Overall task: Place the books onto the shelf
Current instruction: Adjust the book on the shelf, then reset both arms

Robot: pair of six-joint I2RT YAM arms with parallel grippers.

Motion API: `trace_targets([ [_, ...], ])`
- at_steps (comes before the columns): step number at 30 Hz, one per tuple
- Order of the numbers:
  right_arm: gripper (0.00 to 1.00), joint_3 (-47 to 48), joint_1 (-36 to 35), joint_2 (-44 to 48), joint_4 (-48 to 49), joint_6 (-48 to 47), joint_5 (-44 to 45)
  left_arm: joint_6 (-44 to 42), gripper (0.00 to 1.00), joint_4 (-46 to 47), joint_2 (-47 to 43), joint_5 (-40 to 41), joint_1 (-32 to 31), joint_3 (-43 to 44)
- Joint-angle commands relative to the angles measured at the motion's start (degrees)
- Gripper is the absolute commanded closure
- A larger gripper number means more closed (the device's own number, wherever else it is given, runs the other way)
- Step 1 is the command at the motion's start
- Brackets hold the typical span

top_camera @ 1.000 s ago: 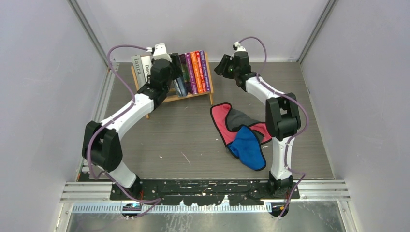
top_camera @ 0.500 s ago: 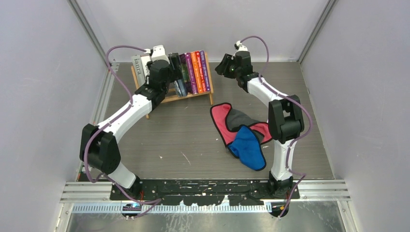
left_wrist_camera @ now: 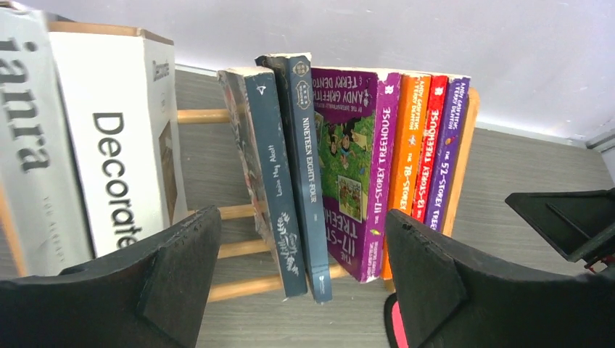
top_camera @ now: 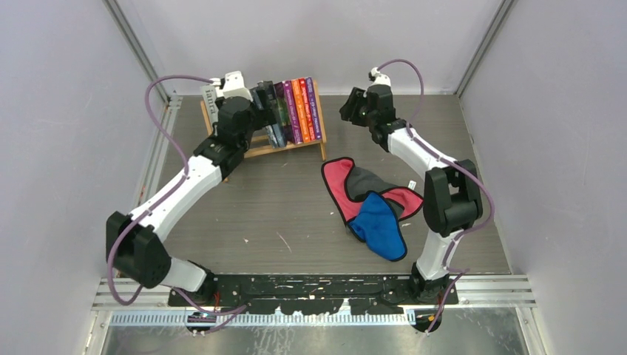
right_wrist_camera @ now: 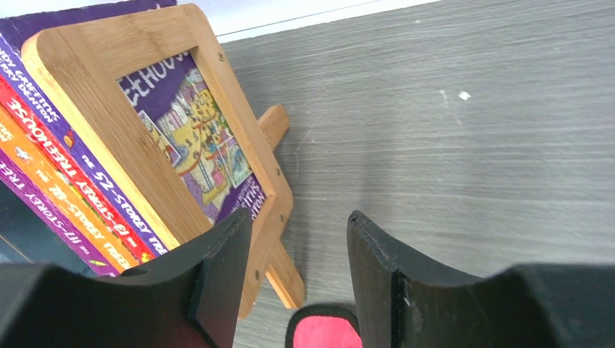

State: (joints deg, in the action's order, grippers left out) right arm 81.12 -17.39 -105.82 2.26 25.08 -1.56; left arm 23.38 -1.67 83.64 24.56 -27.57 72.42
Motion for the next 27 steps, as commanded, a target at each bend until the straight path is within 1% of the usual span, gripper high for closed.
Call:
trace_targets([
  [1,0.43,-4.51,0.17,8.11,1.68,-1.59,7.29,-0.1,0.16,-0.99,-6.93,2.22,-0.85,-3.67],
  [2,0.43,-5.78,0.09,9.44,1.69,-1.56,8.2,0.1,0.13,-1.4,-8.25,2.65,-0.96,-4.72],
  [3,0.43,-6.99,0.09,10.66,1.63,-1.53,9.07,0.36,0.13,-1.81,-9.5,2.97,-0.99,-5.75],
  [12,0.4,-18.03,-0.94,22.8,-0.14,-1.48,16.7,2.64,0.12,-6.37,-23.88,8.89,-1.43,-14.7],
  [18,0.36,-24.61,-2.28,29.7,-1.14,-1.62,21.92,4.28,0.12,-11.08,-30.34,12.96,-1.52,-19.86],
  [25,0.32,-31.6,-6.32,35.15,0.09,-4.65,33.19,6.38,0.14,-11.66,-37.4,18.52,-1.5,-29.34],
  [27,0.29,-32.91,-7.3,36.12,0.07,-5.41,36.5,7.08,0.15,-11.49,-38.98,20.28,-1.52,-31.77],
])
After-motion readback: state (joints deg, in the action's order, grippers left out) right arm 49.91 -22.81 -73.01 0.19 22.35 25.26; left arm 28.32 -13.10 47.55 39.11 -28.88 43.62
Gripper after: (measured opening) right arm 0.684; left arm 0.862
